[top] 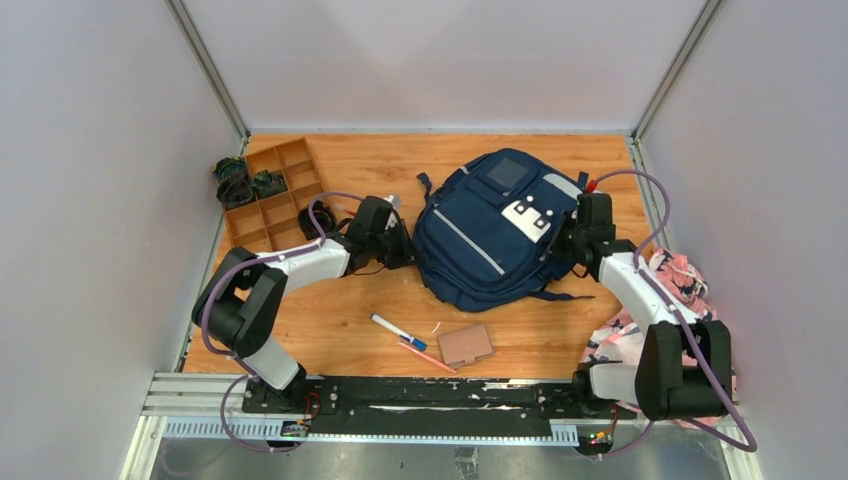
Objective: Pack the student bag
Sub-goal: Unzip the student bag at the center of the board.
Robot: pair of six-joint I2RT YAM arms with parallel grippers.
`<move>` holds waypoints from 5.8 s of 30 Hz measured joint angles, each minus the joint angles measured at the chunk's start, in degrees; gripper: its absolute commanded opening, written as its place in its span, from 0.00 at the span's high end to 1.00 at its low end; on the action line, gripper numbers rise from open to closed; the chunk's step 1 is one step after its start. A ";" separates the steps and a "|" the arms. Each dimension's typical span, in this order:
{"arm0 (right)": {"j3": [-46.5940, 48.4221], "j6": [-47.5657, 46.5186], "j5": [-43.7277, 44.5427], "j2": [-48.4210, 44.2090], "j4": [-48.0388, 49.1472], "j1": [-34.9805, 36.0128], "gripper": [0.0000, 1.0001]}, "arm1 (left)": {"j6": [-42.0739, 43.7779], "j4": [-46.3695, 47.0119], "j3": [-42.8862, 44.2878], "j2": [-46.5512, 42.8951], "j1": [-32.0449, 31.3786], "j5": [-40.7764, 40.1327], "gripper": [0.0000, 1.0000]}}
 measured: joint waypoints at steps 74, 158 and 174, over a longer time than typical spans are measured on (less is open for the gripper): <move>-1.92 -7.78 -22.80 -1.09 5.68 -5.95 0.39 | 12.46 -15.23 21.90 11.41 5.73 3.56 1.00; -1.42 -11.58 4.76 -5.16 -1.51 5.68 1.00 | 11.37 -13.51 22.43 14.71 6.34 6.58 1.00; -16.35 2.93 9.81 -11.65 12.41 15.96 1.00 | 6.16 -4.81 14.23 11.43 6.12 6.71 1.00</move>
